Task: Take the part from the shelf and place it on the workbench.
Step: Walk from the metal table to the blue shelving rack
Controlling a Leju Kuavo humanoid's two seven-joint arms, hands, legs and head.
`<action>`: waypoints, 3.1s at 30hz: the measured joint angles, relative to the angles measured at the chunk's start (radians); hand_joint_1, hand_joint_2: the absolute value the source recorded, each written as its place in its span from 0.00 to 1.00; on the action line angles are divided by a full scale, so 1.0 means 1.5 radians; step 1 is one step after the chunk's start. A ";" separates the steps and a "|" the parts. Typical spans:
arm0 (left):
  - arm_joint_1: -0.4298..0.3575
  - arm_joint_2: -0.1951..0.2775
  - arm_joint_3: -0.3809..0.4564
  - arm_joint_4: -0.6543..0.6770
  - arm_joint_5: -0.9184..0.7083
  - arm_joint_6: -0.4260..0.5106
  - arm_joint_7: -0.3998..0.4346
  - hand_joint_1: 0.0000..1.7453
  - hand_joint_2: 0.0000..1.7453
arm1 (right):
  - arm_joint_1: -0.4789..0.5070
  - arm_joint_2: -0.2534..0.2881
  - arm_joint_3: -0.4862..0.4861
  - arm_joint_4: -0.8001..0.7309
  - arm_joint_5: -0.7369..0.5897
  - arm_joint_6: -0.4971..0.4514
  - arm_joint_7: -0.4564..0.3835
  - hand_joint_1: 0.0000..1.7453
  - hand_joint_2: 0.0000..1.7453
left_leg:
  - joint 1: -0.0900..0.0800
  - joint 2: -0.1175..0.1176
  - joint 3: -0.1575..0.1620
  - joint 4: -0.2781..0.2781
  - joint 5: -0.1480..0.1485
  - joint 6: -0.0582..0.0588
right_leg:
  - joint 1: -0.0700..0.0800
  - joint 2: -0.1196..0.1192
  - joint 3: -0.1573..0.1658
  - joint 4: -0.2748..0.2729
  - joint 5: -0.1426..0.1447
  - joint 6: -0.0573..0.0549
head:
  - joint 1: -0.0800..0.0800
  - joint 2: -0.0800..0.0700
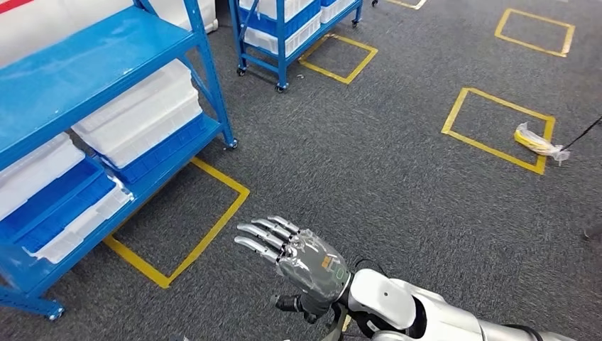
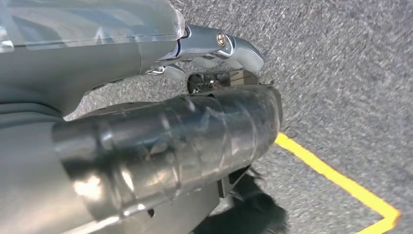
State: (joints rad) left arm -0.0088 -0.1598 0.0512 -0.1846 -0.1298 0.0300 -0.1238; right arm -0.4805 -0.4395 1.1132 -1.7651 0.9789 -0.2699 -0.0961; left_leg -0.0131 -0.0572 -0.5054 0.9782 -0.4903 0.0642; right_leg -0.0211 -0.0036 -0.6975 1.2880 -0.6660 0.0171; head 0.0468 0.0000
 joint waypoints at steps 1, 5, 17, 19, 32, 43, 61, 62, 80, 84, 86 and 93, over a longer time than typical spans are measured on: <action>0.002 0.000 0.000 0.000 -0.001 0.000 0.000 0.00 0.00 | 0.000 -0.001 0.000 0.000 0.000 0.000 0.000 0.00 1.00 | 0.000 -0.009 0.014 0.000 -0.010 -0.001 | -0.001 0.001 -0.009 -0.015 -0.004 0.001 | 0.000 0.000; 0.003 -0.001 -0.003 0.000 -0.003 -0.001 0.002 0.00 0.00 | 0.001 -0.006 0.002 0.001 0.000 0.000 0.000 0.00 1.00 | 0.006 -0.045 0.061 0.004 -0.058 -0.012 | -0.002 0.036 -0.007 -0.132 0.147 0.004 | 0.000 0.000; 0.004 -0.002 -0.008 0.000 -0.003 -0.001 0.003 0.00 0.00 | -0.002 -0.010 0.004 -0.003 0.000 0.000 0.003 0.00 1.00 | 0.006 0.035 -0.132 0.189 -0.111 -0.030 | 0.019 -0.032 0.146 -0.198 0.091 -0.036 | 0.000 0.000; 0.005 -0.001 -0.010 0.000 -0.003 -0.001 0.003 0.00 0.00 | -0.002 -0.010 0.004 -0.003 0.000 0.000 0.003 0.00 1.00 | -0.003 0.050 -0.135 0.113 -0.049 -0.008 | 0.025 -0.049 0.183 -0.205 0.065 -0.038 | 0.000 0.000; 0.001 0.002 -0.015 -0.001 -0.003 0.000 0.005 0.00 0.00 | 0.004 -0.016 0.005 -0.002 -0.001 -0.001 0.004 0.00 1.00 | -0.010 -0.015 0.001 -0.007 0.013 0.019 | 0.002 0.002 0.034 -0.006 -0.045 0.005 | 0.003 0.000; 0.001 0.001 -0.016 0.000 -0.004 0.002 0.008 0.00 0.00 | 0.008 -0.016 0.009 0.008 0.002 -0.001 0.004 0.00 1.00 | 0.003 0.010 -0.028 0.160 0.004 -0.024 | -0.004 0.005 0.065 -0.191 0.157 -0.019 | 0.003 0.000; -0.007 0.002 -0.016 -0.002 -0.003 0.006 0.010 0.00 0.00 | 0.018 -0.012 0.011 0.019 -0.004 0.004 0.012 0.00 0.00 | -0.003 0.011 -0.048 0.009 0.053 0.010 | -0.006 -0.001 0.128 -0.007 -0.020 0.005 | 0.004 0.000; -0.005 0.002 -0.016 -0.002 -0.003 0.006 0.012 0.00 0.25 | 0.021 -0.013 0.011 0.021 -0.009 0.009 0.020 0.00 0.00 | -0.003 0.002 -0.038 0.009 0.046 0.010 | -0.005 0.001 0.106 -0.010 -0.051 0.005 | 0.004 0.000; 0.003 0.004 -0.016 -0.002 0.028 0.031 0.052 0.00 1.00 | 0.212 0.135 -0.349 0.794 -0.326 0.129 0.123 0.00 1.00 | 0.008 0.035 -0.098 0.167 -0.051 -0.038 | 0.001 -0.013 0.104 -0.170 0.111 -0.023 | 0.002 0.000; 0.007 0.004 -0.016 -0.001 0.040 0.058 0.057 0.00 1.00 | 0.280 0.161 -0.481 0.919 -0.513 0.146 0.145 0.00 1.00 | 0.010 0.032 -0.046 0.036 0.020 -0.039 | 0.002 -0.020 0.122 -0.170 0.092 -0.015 | 0.003 0.000; 0.010 0.005 -0.015 0.000 0.043 0.065 0.058 0.00 1.00 | 0.301 0.180 -0.553 0.960 -0.578 0.136 0.135 0.00 1.00 | 0.009 0.033 -0.042 0.029 0.014 -0.037 | 0.005 -0.016 0.123 -0.172 0.091 -0.014 | 0.003 0.000; 0.001 0.007 -0.027 -0.001 0.010 0.110 0.061 0.00 0.00 | 0.323 0.233 -0.662 1.025 -0.587 0.132 0.089 0.00 0.00 | 0.008 0.036 -0.039 0.029 0.009 -0.029 | 0.005 -0.011 0.129 -0.183 0.091 -0.013 | 0.002 0.000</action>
State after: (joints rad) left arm -0.0077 -0.1496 0.0105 -0.1857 -0.1143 0.1951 -0.0321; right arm 0.0038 -0.0902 0.1198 -0.2280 0.0978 -0.0720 0.0378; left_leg -0.0004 -0.0031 -0.5635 1.0214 -0.4771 0.0214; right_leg -0.0140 -0.0204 -0.5033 1.0136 -0.5294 -0.0019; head 0.0504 0.0000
